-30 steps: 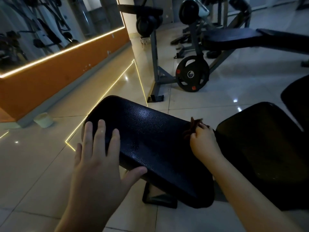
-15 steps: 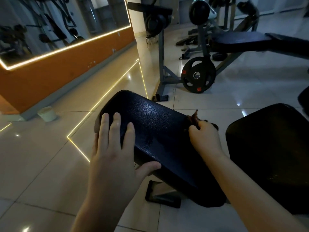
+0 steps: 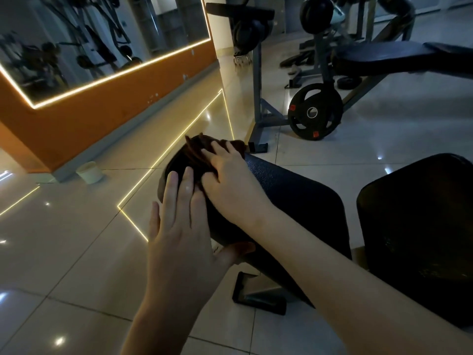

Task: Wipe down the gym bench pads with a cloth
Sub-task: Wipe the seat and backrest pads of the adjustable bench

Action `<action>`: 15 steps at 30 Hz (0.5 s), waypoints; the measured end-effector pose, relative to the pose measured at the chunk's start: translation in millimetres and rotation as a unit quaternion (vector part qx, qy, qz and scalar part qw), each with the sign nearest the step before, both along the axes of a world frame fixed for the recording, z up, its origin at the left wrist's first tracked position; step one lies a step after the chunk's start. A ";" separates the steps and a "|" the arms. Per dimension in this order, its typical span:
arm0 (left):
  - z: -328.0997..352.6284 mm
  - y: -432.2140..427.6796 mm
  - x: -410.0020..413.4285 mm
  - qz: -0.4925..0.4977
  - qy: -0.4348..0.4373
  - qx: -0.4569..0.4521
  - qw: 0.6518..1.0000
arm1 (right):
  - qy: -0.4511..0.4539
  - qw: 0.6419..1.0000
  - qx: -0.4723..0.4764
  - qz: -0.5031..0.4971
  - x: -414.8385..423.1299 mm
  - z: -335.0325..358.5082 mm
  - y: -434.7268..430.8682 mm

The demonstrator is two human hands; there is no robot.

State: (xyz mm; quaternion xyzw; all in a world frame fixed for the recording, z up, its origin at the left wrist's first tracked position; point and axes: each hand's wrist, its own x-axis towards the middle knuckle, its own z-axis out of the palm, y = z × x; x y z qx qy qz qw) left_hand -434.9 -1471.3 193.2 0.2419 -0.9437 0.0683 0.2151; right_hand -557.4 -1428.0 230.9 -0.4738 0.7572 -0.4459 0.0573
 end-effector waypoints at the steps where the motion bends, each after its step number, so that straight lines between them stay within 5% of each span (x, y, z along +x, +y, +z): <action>1: 0.1 0.6 0.8 0.002 0.000 0.003 1.000 | 0.015 1.000 0.014 -0.011 -2.3 -6.5 8.3; 15: 2.4 -4.6 8.7 -0.011 0.023 -0.004 1.000 | -0.140 0.959 0.088 -0.229 -13.4 -92.7 130.6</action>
